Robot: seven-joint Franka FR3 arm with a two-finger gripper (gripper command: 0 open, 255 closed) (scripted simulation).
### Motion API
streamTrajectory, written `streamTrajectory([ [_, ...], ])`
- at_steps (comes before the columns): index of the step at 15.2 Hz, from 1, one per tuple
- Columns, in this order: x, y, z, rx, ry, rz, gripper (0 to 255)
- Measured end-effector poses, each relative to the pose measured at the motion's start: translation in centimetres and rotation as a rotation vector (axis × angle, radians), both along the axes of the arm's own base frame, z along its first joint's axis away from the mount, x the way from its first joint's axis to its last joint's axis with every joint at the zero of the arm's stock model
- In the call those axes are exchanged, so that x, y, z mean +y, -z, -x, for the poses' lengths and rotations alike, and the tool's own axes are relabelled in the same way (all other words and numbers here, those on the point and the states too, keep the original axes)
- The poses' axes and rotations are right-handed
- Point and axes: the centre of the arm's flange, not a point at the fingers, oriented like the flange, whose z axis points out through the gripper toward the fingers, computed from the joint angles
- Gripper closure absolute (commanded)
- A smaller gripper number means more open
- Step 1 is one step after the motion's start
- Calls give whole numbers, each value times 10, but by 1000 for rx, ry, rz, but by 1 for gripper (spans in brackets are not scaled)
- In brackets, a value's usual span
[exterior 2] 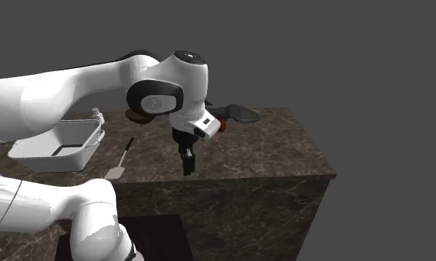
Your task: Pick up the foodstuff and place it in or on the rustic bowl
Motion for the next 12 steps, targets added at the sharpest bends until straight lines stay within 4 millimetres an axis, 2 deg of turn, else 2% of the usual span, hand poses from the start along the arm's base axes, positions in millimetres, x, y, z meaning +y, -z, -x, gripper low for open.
streamTrajectory([
  [3, 6, 6, -11, -6, -26, -4, 0],
  [9, 44, 31, -74, -38, -151, -24, 0],
  [12, 65, 37, -100, -56, -215, -34, 0],
])
